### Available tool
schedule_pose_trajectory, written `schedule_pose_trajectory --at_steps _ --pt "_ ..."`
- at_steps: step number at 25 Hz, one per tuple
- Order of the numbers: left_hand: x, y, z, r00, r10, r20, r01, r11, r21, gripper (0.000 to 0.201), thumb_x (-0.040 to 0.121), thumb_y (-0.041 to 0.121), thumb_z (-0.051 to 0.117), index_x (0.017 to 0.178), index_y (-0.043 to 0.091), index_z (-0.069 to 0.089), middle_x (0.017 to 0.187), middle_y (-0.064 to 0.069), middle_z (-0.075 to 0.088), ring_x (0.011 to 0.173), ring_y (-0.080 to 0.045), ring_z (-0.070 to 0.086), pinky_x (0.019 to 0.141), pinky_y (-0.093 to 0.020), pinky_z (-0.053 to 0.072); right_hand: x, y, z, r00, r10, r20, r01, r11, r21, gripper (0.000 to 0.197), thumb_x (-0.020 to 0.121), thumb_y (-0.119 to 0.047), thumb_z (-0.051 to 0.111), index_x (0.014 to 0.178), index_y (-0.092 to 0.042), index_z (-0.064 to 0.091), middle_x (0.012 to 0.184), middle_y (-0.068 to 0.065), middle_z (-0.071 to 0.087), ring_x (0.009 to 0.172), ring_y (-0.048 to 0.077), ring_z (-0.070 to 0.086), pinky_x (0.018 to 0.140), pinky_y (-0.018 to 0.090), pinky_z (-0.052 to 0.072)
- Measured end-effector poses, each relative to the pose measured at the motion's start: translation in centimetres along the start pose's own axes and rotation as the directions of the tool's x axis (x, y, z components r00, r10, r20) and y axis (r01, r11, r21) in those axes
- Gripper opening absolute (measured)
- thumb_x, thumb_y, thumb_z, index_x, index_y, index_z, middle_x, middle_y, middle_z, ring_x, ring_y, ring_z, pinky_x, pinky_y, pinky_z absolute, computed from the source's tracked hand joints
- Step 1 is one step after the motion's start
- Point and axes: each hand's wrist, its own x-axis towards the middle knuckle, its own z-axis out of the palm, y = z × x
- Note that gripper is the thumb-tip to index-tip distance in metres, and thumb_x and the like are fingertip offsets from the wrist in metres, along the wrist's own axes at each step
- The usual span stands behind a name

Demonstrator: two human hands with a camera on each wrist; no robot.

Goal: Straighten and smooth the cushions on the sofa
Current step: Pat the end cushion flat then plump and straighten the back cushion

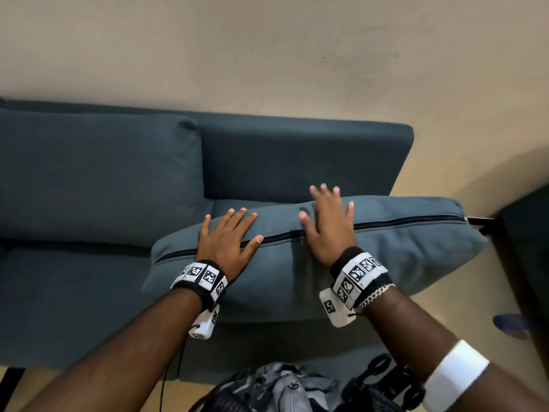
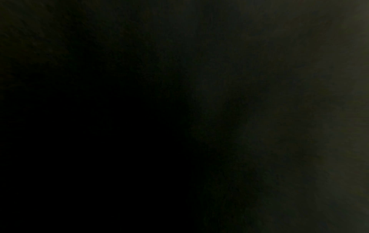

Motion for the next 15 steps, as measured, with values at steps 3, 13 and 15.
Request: schedule_pose_trajectory --at_steps 3,13,15 --pt "-0.2 -1.2 -0.2 1.000 0.004 -0.027 -0.005 0.999 -0.033 0.068 0.096 0.073 0.021 0.154 0.041 0.033 0.164 0.010 0.032 0.153 -0.014 0.024 0.125 -0.055 0.008 -1.6 -3.8 -0.2 0.938 -0.080 -0.337 0.139 0.978 0.157 0.061 0.101 -0.038 0.050 0.159 -0.022 0.035 0.172 0.002 0.017 0.161 0.024 0.005 0.129 0.045 0.001" --pt "-1.2 -5.0 -0.5 0.996 -0.062 -0.063 0.061 0.998 -0.018 0.066 0.095 0.073 0.021 0.153 0.043 0.033 0.162 0.010 0.035 0.152 -0.014 0.028 0.123 -0.057 0.013 -0.9 -9.5 3.4 0.971 -0.143 -0.191 0.174 0.971 0.161 0.057 0.104 -0.038 0.049 0.158 -0.023 0.038 0.172 0.000 0.017 0.161 0.022 0.003 0.129 0.047 0.000" --pt "-1.8 -5.9 -0.5 0.994 -0.088 -0.067 0.088 0.996 -0.003 0.067 0.095 0.075 0.022 0.152 0.042 0.036 0.161 0.008 0.038 0.150 -0.017 0.032 0.122 -0.058 0.015 -1.8 -9.9 5.3 0.969 -0.214 -0.121 0.218 0.976 0.013 0.061 0.104 -0.044 0.043 0.162 -0.029 0.028 0.174 -0.002 0.005 0.161 0.021 -0.003 0.129 0.045 -0.007"
